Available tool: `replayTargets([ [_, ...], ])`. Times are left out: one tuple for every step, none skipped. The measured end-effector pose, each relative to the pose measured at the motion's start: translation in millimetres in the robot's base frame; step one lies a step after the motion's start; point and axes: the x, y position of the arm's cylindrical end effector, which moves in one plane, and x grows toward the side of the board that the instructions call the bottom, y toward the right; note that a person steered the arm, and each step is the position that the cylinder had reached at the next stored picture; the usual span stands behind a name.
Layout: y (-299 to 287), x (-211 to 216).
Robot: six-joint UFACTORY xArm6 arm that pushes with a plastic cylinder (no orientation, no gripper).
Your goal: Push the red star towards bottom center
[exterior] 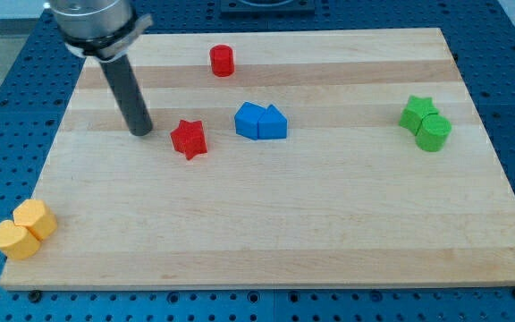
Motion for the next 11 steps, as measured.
replayTargets([
  [38.3, 24.3],
  [79.8, 73.3],
  [82.5, 84.4],
  [40.6, 81.9],
  [16.7, 54.4],
  [20.7, 10.3],
  [54.9, 4.3],
  [100.1, 32.2],
  [119.7, 83.8],
  [132.7, 132.1],
  [135.3, 134.4],
])
